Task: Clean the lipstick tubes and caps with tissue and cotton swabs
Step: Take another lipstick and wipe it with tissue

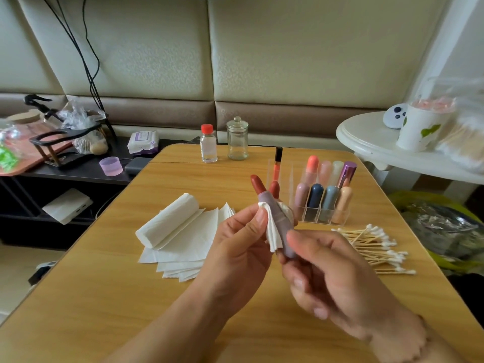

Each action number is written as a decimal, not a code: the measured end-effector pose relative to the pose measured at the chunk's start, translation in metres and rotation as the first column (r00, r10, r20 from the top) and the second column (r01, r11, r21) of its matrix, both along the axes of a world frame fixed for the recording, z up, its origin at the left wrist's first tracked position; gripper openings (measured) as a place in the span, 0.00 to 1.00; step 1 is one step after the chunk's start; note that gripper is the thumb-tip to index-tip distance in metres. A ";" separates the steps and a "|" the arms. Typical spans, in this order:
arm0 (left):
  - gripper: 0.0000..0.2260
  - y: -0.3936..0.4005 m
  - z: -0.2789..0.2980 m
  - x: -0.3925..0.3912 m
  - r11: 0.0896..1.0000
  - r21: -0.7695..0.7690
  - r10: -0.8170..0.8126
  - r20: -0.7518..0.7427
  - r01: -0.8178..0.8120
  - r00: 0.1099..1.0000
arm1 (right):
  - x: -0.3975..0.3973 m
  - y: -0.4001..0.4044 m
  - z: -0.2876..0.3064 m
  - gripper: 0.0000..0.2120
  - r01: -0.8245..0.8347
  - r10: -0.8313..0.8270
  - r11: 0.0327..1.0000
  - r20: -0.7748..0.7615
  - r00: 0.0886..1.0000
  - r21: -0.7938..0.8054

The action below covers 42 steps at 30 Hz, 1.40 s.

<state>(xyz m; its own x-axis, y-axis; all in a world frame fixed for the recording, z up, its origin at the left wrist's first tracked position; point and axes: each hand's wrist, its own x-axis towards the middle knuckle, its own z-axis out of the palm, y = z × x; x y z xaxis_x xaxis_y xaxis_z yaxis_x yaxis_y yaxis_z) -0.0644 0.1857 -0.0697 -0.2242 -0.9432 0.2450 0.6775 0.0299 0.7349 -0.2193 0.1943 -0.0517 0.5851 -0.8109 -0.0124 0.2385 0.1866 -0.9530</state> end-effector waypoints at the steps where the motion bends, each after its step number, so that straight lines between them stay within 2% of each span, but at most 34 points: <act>1: 0.17 0.002 0.001 -0.001 1.000 -0.018 -0.015 -0.002 0.014 1.000 | -0.003 -0.002 0.001 0.21 -0.109 0.099 0.986 0.088 0.991 0.123; 3: 0.20 0.003 0.003 -0.003 0.999 -0.035 0.006 0.027 -0.005 1.000 | -0.007 -0.003 0.000 0.22 -0.255 0.209 0.942 0.211 0.955 0.219; 4: 0.22 0.004 0.004 -0.004 0.999 -0.030 0.045 0.056 -0.043 0.997 | -0.007 -0.003 -0.001 0.21 -0.258 0.212 0.940 0.209 0.955 0.223; 6: 0.23 0.001 0.005 -0.005 0.991 0.003 0.136 0.094 -0.137 0.986 | -0.002 0.000 -0.002 0.19 -0.142 0.128 0.975 0.094 0.987 0.172; 8: 0.22 -0.002 0.005 -0.004 0.978 0.016 0.205 0.101 -0.208 0.974 | 0.008 0.004 -0.002 0.21 0.053 -0.052 0.998 -0.049 0.997 0.032; 10: 0.23 -0.003 0.004 -0.003 0.976 0.008 0.217 0.115 -0.219 0.969 | 0.015 0.006 -0.004 0.21 0.200 -0.207 0.976 -0.104 0.973 -0.082; 11: 0.22 -0.002 0.004 -0.003 0.978 0.012 0.207 0.115 -0.209 0.972 | 0.018 0.008 -0.004 0.21 0.222 -0.230 0.971 -0.094 0.969 -0.090; 13: 0.20 0.000 0.005 -0.003 0.983 0.032 0.174 0.100 -0.178 0.980 | 0.021 0.011 -0.002 0.21 0.172 -0.172 0.984 -0.008 0.985 0.042; 16: 0.18 0.004 0.007 -0.004 0.986 0.057 0.151 0.075 -0.155 0.986 | 0.017 0.010 0.002 0.23 -0.118 0.047 0.936 0.215 0.975 0.331; 17: 0.17 0.004 0.008 -0.005 0.986 0.055 0.152 0.071 -0.156 0.986 | 0.015 0.009 0.002 0.24 -0.177 0.085 0.918 0.259 0.962 0.355; 18: 0.16 0.004 0.008 -0.005 0.985 0.050 0.160 0.069 -0.164 0.985 | 0.013 0.007 0.001 0.25 -0.163 0.078 0.921 0.241 0.967 0.353; 19: 0.14 0.004 0.008 -0.006 0.983 0.046 0.177 0.069 -0.180 0.982 | 0.013 0.006 -0.002 0.26 -0.080 0.028 0.945 0.164 0.986 0.318; 21: 0.10 0.001 0.008 -0.007 0.972 0.048 0.227 0.072 -0.231 0.971 | 0.016 0.008 -0.005 0.29 0.128 -0.126 0.985 -0.019 0.992 0.116; 23: 0.09 0.000 0.007 -0.006 0.970 0.040 0.236 0.083 -0.240 0.968 | 0.022 0.010 -0.008 0.28 0.219 -0.222 0.975 -0.071 0.972 -0.048; 24: 0.10 0.001 0.007 -0.006 0.973 0.035 0.223 0.095 -0.227 0.970 | 0.023 0.011 -0.008 0.27 0.214 -0.215 0.976 -0.043 0.976 -0.040; 25: 0.11 0.002 0.008 -0.005 0.976 0.032 0.209 0.102 -0.213 0.973 | 0.023 0.010 -0.008 0.26 0.168 -0.168 0.985 0.016 0.986 0.039; 27: 0.13 0.003 0.009 -0.004 0.981 0.033 0.186 0.088 -0.190 0.979 | 0.020 0.008 -0.007 0.24 -0.069 0.008 0.960 0.222 0.975 0.270; 29: 0.15 0.004 0.010 -0.005 0.984 0.033 0.173 0.072 -0.175 0.982 | 0.016 0.005 -0.007 0.21 -0.359 0.169 0.855 0.453 0.875 0.375; 30: 0.17 0.003 0.010 -0.006 0.984 0.030 0.172 0.073 -0.175 0.982 | 0.013 0.003 -0.007 0.22 -0.421 0.192 0.824 0.511 0.838 0.380; 31: 0.19 0.003 0.010 -0.007 0.983 0.032 0.178 0.075 -0.181 0.981 | 0.012 0.001 -0.008 0.22 -0.414 0.189 0.825 0.503 0.843 0.384; 32: 0.20 0.003 0.009 -0.007 0.981 0.037 0.188 0.077 -0.192 0.979 | 0.012 0.001 -0.009 0.23 -0.333 0.148 0.856 0.429 0.891 0.395; 33: 0.19 0.002 0.008 -0.007 0.978 0.040 0.202 0.085 -0.206 0.976 | 0.014 0.003 -0.008 0.24 -0.185 0.067 0.905 0.303 0.951 0.382; 35: 0.13 0.001 0.008 -0.006 0.973 0.040 0.220 0.116 -0.226 0.968 | 0.020 0.010 -0.005 0.27 0.090 -0.103 0.974 0.051 0.993 0.208; 37: 0.12 0.001 0.009 -0.005 0.975 0.044 0.213 0.110 -0.219 0.971 | 0.024 0.013 -0.005 0.25 0.171 -0.170 0.984 -0.033 0.985 0.045; 39: 0.16 0.002 0.009 -0.005 0.979 0.062 0.190 0.062 -0.194 0.980 | 0.024 0.013 -0.008 0.24 0.090 -0.096 0.990 0.046 0.994 0.113; 41: 0.22 0.001 0.009 -0.006 0.984 0.074 0.159 0.034 -0.162 0.987 | 0.024 0.014 -0.010 0.26 -0.124 0.062 0.962 0.249 0.966 0.242; 42: 0.23 0.001 0.009 -0.006 0.984 0.082 0.154 0.032 -0.156 0.988 | 0.023 0.013 -0.012 0.26 -0.248 0.135 0.928 0.368 0.920 0.278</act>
<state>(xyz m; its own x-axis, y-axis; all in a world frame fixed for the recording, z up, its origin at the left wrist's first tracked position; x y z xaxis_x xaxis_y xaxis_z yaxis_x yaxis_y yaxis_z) -0.0704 0.1863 -0.0605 -0.0786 -0.9841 0.1595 0.6509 0.0705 0.7559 -0.1965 0.2076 -0.0636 0.7430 -0.6690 -0.0211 0.4628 0.5363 -0.7058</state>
